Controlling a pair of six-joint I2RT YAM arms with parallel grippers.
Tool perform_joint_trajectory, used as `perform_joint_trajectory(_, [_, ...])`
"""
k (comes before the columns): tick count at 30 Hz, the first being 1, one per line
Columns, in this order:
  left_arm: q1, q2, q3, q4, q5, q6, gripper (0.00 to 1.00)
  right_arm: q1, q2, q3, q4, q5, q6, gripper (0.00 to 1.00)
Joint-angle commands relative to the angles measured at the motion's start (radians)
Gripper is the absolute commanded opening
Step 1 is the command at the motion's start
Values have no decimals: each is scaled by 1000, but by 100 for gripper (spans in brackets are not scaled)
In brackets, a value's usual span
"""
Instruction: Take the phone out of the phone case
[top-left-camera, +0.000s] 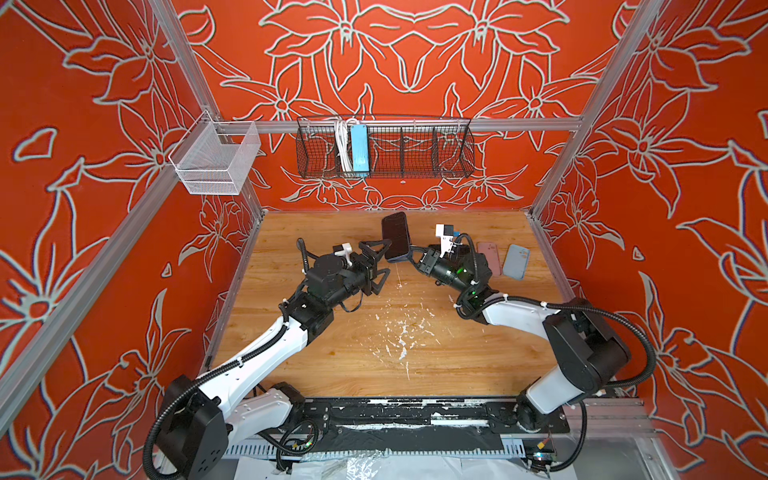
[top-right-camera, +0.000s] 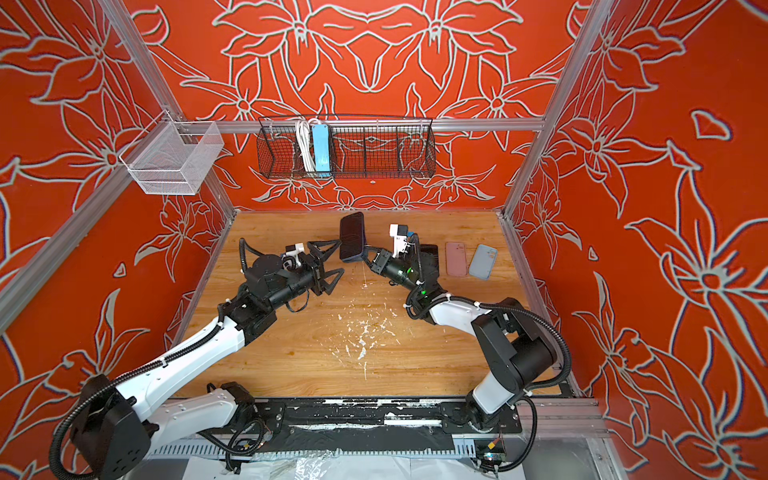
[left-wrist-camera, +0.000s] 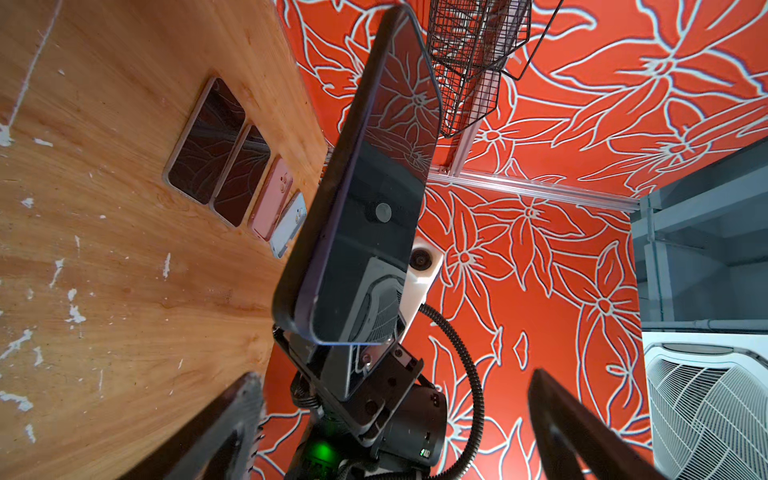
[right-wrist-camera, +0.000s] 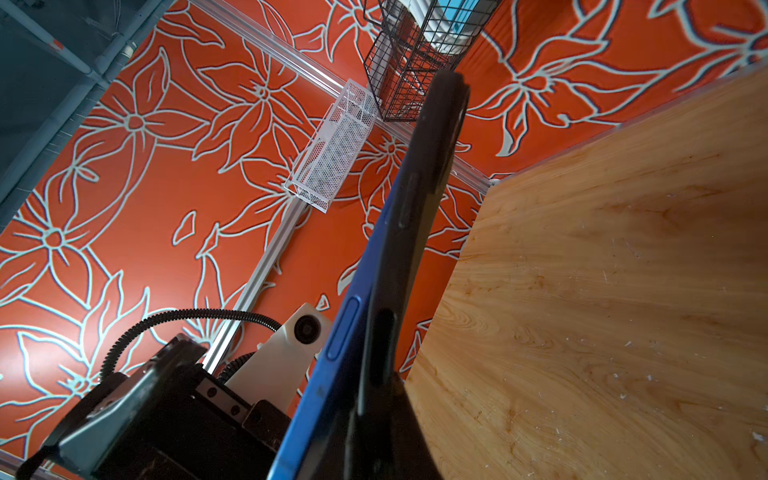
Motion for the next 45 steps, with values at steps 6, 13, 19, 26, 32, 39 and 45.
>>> perform_joint_trajectory(6, [-6, 29, 29, 123, 10, -64, 97, 21, -16, 11, 104, 9, -55, 3])
perform_joint_trajectory(13, [-8, 62, 22, 169, 5, -85, 97, 30, -15, 7, 114, 5, -56, 3])
perform_joint_trajectory(19, [-8, 54, 28, 160, -27, -57, 98, 38, -16, -5, 124, 7, -61, 3])
perform_joint_trajectory(26, [-8, 49, 34, 126, -73, -13, 61, 49, -25, -20, 146, 3, -58, 3])
perform_joint_trajectory(32, [-8, 73, 52, 129, -70, 3, 43, 65, -37, -32, 140, 3, -67, 3])
perform_joint_trajectory(39, [-8, 92, 62, 124, -74, 21, 39, 74, -50, -56, 137, 1, -82, 2])
perform_joint_trajectory(45, [-8, 97, 63, 126, -69, 21, 30, 74, -67, -64, 122, 7, -93, 2])
